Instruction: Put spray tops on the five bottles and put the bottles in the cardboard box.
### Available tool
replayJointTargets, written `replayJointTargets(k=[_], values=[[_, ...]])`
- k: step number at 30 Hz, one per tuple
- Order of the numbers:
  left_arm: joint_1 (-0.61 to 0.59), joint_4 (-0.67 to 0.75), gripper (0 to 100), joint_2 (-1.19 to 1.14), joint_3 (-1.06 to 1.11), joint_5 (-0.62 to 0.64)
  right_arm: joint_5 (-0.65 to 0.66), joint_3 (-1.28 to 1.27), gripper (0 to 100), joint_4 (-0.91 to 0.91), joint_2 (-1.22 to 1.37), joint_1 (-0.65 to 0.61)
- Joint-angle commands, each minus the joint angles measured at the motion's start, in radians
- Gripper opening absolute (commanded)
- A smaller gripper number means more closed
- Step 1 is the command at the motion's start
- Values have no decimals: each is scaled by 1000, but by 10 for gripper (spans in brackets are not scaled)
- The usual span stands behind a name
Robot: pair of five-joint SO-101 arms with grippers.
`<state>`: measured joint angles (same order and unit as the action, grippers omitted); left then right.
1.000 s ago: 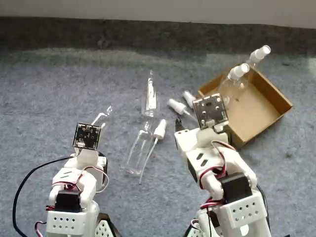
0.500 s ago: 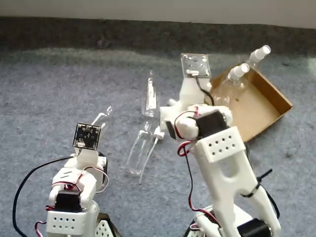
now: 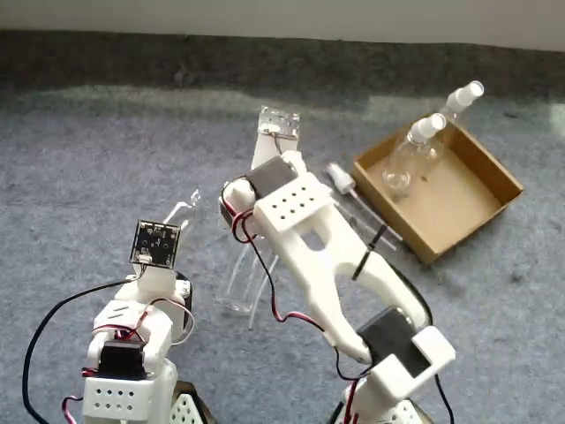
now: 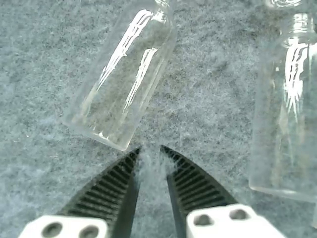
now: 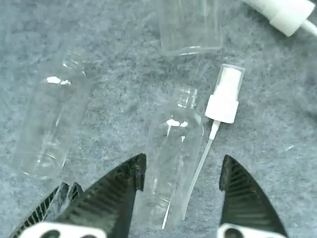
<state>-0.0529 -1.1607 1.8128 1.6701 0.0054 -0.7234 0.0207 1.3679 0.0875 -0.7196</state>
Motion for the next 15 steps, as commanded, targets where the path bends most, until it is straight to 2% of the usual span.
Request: replayJointTargets(k=[1, 8, 15], values=[[-22, 20, 4, 12, -28, -6, -20, 99, 217, 1, 48, -15], [-246, 35, 4, 12, -94, -6, -20, 179, 216, 1, 226, -16], [-220, 35, 4, 12, -87, -5, -14, 226, 210, 4, 394, -50]])
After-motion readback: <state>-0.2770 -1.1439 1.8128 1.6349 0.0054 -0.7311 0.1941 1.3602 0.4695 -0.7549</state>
